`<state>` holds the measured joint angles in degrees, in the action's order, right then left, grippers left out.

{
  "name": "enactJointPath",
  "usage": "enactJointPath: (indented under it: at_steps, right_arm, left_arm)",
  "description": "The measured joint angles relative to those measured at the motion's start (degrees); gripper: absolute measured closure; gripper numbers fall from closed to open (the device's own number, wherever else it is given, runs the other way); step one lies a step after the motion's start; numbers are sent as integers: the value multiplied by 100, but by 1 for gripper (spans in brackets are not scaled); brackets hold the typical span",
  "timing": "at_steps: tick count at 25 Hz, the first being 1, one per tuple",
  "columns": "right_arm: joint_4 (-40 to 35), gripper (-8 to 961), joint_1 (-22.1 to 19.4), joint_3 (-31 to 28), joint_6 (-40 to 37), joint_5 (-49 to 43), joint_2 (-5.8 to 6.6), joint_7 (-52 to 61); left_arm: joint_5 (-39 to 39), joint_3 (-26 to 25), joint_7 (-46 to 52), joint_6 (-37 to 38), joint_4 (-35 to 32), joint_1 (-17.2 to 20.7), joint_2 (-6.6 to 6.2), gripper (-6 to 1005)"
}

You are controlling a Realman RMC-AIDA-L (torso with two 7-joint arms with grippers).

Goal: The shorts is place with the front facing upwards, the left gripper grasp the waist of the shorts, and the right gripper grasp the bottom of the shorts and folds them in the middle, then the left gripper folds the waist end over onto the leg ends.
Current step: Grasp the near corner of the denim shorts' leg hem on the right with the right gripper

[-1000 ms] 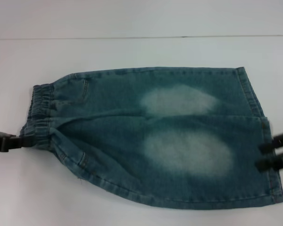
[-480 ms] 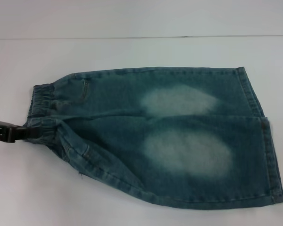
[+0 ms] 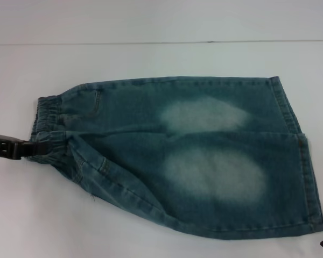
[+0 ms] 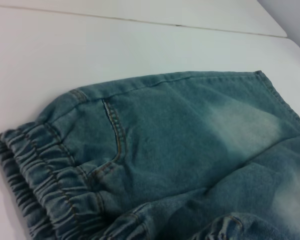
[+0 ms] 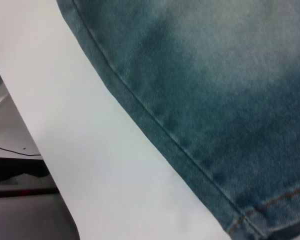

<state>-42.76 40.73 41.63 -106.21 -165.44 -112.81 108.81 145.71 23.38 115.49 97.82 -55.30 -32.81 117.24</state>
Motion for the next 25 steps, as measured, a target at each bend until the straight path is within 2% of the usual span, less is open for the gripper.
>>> enactJointPath:
  at_steps: [23,25]
  right_arm:
    - [274,276,186,-34,409,255,-42,-29]
    - [295,355,186,-29,436,256,-42,-28]
  left_arm:
    - [-8,0,-24,-92,116,31,-6,980]
    - [-8,0,-25,-96,117,22,-7,980]
